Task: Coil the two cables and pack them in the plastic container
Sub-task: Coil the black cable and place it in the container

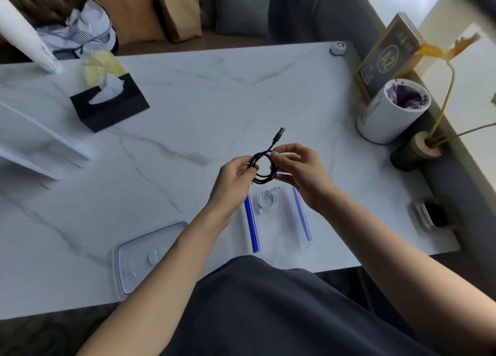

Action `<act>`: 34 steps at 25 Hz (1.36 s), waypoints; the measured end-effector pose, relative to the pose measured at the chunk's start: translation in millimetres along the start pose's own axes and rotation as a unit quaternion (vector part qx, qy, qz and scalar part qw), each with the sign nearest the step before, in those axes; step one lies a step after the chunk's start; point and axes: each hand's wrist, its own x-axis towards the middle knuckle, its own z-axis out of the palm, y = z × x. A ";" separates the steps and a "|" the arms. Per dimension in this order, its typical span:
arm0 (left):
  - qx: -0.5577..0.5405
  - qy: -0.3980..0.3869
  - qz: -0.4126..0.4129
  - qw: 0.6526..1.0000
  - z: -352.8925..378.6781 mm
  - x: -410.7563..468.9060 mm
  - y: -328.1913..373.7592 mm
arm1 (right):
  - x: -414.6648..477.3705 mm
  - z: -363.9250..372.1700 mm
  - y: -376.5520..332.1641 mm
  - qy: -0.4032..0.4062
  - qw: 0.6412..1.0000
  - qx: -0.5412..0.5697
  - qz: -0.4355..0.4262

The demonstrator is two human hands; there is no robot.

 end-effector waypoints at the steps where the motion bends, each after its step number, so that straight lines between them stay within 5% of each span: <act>1: 0.005 -0.004 -0.018 1.000 5.6 0.6 -8.8 | 0.7 -3.2 8.9 0.006 1.000 -0.008 0.006; 9: 0.048 -0.014 -0.154 0.987 56.4 0.1 -78.6 | 8.8 -37.9 88.5 0.006 0.986 -0.162 0.039; 20: -0.043 -0.006 -0.313 0.949 95.7 -6.2 -129.3 | 16.3 -48.7 132.7 -0.115 0.899 -0.416 0.070; 34: -0.180 0.074 -0.384 0.903 107.4 13.6 -160.0 | 17.0 -43.7 148.8 -0.154 0.886 -0.399 0.182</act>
